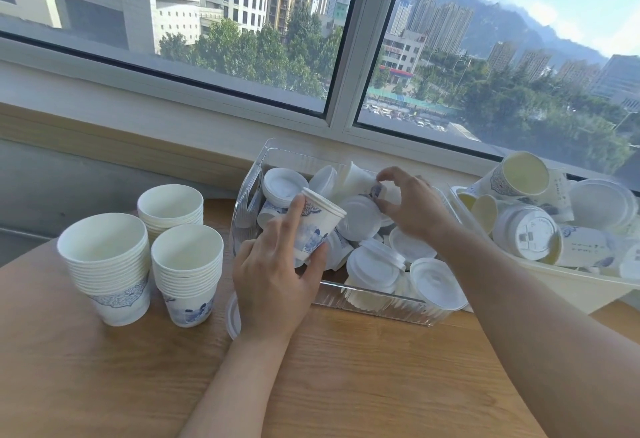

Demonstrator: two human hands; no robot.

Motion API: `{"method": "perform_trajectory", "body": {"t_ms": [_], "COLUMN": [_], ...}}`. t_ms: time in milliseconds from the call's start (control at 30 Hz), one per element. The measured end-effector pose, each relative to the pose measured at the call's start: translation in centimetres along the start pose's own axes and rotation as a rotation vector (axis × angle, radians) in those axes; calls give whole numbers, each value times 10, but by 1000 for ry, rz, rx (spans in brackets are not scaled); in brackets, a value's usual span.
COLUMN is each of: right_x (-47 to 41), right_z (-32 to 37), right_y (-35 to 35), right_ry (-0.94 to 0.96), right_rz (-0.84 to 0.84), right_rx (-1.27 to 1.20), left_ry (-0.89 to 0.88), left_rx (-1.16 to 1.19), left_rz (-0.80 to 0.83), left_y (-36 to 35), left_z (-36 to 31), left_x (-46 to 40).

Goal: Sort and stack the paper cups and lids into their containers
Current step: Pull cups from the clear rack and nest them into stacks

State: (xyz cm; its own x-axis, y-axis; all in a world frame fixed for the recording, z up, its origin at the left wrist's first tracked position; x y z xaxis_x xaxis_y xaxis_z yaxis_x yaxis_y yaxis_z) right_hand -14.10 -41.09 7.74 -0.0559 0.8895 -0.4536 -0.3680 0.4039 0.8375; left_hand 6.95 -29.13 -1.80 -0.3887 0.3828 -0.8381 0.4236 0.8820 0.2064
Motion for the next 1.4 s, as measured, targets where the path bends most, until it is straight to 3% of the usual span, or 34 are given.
{"method": "perform_trajectory", "body": {"t_ms": [167, 300, 367, 500, 667, 867, 1200, 1400], "right_x": [0, 0, 7, 35, 61, 65, 53, 51], "right_z": [-6, -4, 4, 33, 55, 60, 70, 71], "right_y": [-4, 4, 14, 23, 14, 10, 27, 35], "right_ry": [-36, -50, -126, -245, -196, -185, 148, 196], "right_rz": [41, -77, -96, 101, 217, 184, 91, -6], "right_rx": [-89, -81, -244, -749, -840, -804, -367, -278], "left_ry": [1, 0, -5, -3, -7, -31, -29, -14], "left_rx": [-9, -4, -8, -18, -9, 2, 11, 11], "left_rz": [2, 5, -1, -1, 8, 3, 14, 12], "left_y": [0, -1, -1, -1, -2, -1, 0, 0], "left_z": [0, 0, 0, 0, 0, 0, -2, -2], "left_x": [0, 0, 0, 0, 0, 0, -1, -2]}}
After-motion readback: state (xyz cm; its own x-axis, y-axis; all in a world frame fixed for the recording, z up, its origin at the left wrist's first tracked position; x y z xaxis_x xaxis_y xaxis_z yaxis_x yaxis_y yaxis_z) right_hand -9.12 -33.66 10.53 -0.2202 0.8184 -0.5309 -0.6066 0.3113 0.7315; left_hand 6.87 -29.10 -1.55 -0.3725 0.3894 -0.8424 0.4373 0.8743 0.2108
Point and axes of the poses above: each hand's wrist, its own x-axis away from the middle knuckle, its own y-axis out of the back of the hand, z = x × y, the point moved 3 cm from there along -x, towards the middle knuckle, and after that the axes turned 13 degrees about -z, right-handed, at the moved point
